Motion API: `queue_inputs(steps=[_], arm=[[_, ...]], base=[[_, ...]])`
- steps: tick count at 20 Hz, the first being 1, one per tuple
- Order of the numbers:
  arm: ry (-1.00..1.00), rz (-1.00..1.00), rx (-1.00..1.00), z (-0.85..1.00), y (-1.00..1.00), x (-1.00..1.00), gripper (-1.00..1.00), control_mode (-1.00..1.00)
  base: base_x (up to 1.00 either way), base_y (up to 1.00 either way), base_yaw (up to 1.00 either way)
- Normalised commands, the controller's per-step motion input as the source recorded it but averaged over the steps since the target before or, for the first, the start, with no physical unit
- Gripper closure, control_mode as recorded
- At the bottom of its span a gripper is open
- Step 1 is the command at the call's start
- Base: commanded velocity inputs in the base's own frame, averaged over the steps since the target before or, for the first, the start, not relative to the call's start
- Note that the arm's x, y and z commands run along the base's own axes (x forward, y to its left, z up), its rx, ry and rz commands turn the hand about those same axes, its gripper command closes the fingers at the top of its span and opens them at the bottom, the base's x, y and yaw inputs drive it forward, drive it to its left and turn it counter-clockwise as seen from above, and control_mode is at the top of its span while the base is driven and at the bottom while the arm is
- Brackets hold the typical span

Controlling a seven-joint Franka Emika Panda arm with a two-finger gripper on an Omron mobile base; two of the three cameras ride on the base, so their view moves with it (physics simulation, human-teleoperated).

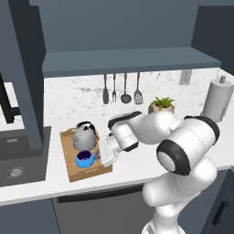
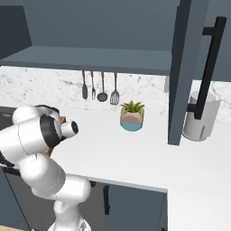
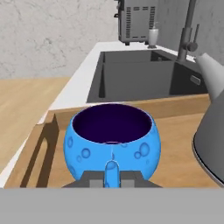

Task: Pick the kettle from the counter and place it on the tray. Then pick the mug from the cabinet and place it on the tray. Then close the cabinet doors.

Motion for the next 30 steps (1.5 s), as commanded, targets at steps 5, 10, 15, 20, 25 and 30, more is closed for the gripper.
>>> queue_inputs(steps=[5, 10, 15, 20, 25, 30], arm=[[0.00, 0.00, 0.01, -0.27, 0.02, 0.08, 1.00, -1.00], [0.00, 0.00, 0.00, -0.18, 0.04, 0.02, -1.00, -1.00], [0.02, 0.00, 0.00, 0.22, 0.00, -0.03, -1.00, -1.00], [0.07, -0.03, -0.01, 0.84, -0.04, -0.33, -1.00, -1.00], [0.23, -0.34, -0.09, 1.00, -0.13, -0.41, -1.00, -1.00], [0.40, -0.52, -0.09, 0.86, -0.54, -0.32, -1.00, -1.00]], base=[[0.00, 0.00, 0.00], [0.00, 0.00, 0.00], [0.00, 0.00, 0.00], [0.00, 0.00, 0.00], [0.00, 0.00, 0.00], [0.00, 0.00, 0.00]])
